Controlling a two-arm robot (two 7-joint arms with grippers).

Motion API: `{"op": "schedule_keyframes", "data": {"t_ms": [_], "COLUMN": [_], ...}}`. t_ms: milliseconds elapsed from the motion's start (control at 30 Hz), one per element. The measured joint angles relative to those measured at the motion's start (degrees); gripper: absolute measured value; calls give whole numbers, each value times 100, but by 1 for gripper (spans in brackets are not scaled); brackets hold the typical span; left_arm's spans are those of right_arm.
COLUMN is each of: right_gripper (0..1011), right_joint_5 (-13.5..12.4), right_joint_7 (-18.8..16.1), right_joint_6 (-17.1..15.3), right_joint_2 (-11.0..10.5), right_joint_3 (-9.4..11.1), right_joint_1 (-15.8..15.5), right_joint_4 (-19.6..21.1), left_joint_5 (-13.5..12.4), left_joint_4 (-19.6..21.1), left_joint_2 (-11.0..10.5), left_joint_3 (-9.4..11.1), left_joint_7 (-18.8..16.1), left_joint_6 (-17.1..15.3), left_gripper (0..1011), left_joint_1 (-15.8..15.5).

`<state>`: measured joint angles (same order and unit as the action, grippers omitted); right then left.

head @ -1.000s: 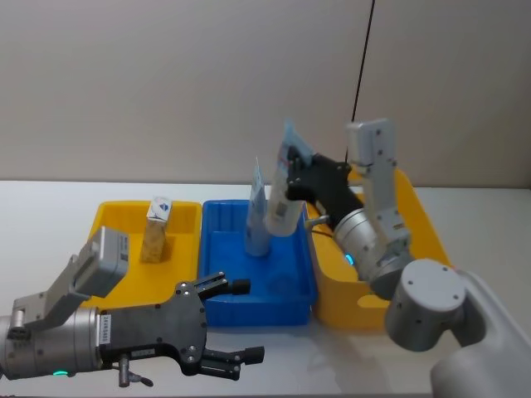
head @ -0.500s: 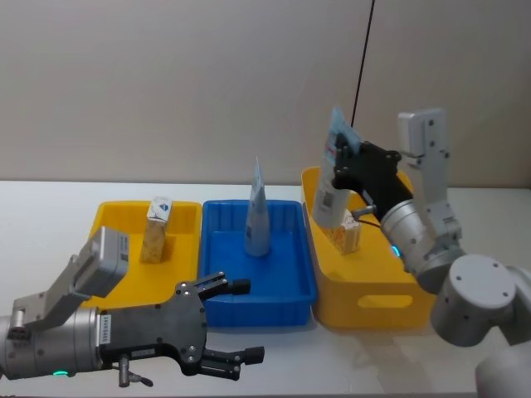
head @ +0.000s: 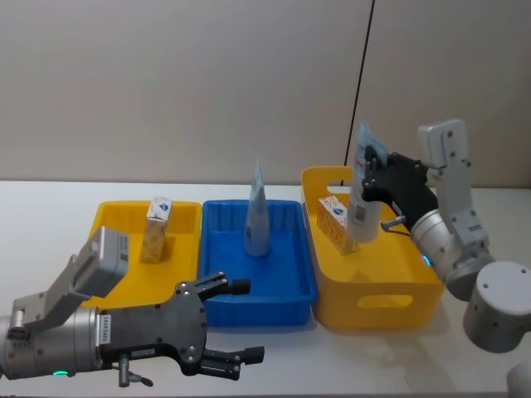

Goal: Bimanual collaborative sorting of washing and personal care products

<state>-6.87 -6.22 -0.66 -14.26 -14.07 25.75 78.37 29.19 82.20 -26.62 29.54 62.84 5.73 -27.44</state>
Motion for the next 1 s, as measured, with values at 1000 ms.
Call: {"op": "schedule_keyframes", "data": {"t_ms": [1000], "right_gripper": [232], "right_joint_5": [822], "right_joint_7": [188], "right_joint_6": [-135], "right_joint_2": [-249], "right_joint_3": [-141], "right_joint_1": [0], "right_joint_4": [-822], "left_joint_5": [0], "left_joint_4": [0], "left_joint_2": [0], "left_joint_3": [0], "left_joint_7": [0], "left_joint_6": [0], "left_gripper": [1001], "left_joint_1": [0]}}
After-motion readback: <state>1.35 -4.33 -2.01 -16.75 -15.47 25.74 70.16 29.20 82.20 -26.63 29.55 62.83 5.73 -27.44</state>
